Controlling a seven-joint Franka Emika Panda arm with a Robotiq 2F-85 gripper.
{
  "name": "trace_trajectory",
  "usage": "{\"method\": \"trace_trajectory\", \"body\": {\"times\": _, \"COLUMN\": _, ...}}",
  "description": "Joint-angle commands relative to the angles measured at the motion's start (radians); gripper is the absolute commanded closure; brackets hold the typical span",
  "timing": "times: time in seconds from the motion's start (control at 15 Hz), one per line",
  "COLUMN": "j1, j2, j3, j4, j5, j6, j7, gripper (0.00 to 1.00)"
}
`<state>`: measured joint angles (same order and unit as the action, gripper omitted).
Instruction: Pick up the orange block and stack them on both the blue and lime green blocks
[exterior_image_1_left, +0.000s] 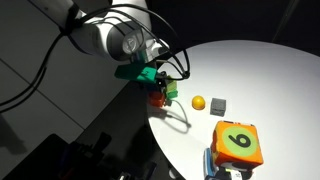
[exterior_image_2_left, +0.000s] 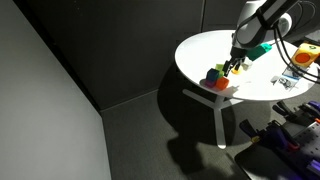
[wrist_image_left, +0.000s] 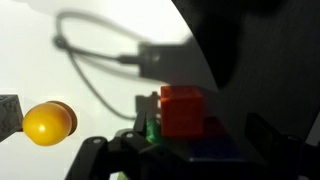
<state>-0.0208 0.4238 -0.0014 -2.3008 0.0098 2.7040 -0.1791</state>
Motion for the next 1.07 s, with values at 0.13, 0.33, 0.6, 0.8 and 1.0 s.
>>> {"method": "trace_trajectory", "body": {"times": 0.13, "j1": -0.014, "j2": 0.074, "j3": 0.003, "j4": 0.024, "j5": -0.028, "j6": 0.073, "j7": 0.004, "gripper": 0.0}}
{"method": "trace_trajectory", "body": {"times": 0.33, "j1": -0.011, "j2": 0.109, "j3": -0.001, "j4": 0.032, "j5": -0.036, "j6": 0.115, "j7": 0.009, "gripper": 0.0}}
{"method": "trace_trajectory", "body": {"times": 0.6, "j1": -0.012, "j2": 0.147, "j3": -0.005, "j4": 0.05, "j5": -0.049, "j6": 0.148, "j7": 0.009, "gripper": 0.0}}
{"method": "trace_trajectory", "body": {"times": 0.8, "j1": -0.013, "j2": 0.172, "j3": -0.003, "j4": 0.071, "j5": -0.049, "j6": 0.151, "j7": 0.009, "gripper": 0.0}}
{"method": "trace_trajectory", "body": {"times": 1.0, "j1": -0.014, "j2": 0.191, "j3": -0.002, "j4": 0.095, "j5": -0.048, "j6": 0.146, "j7": 0.009, "gripper": 0.0}}
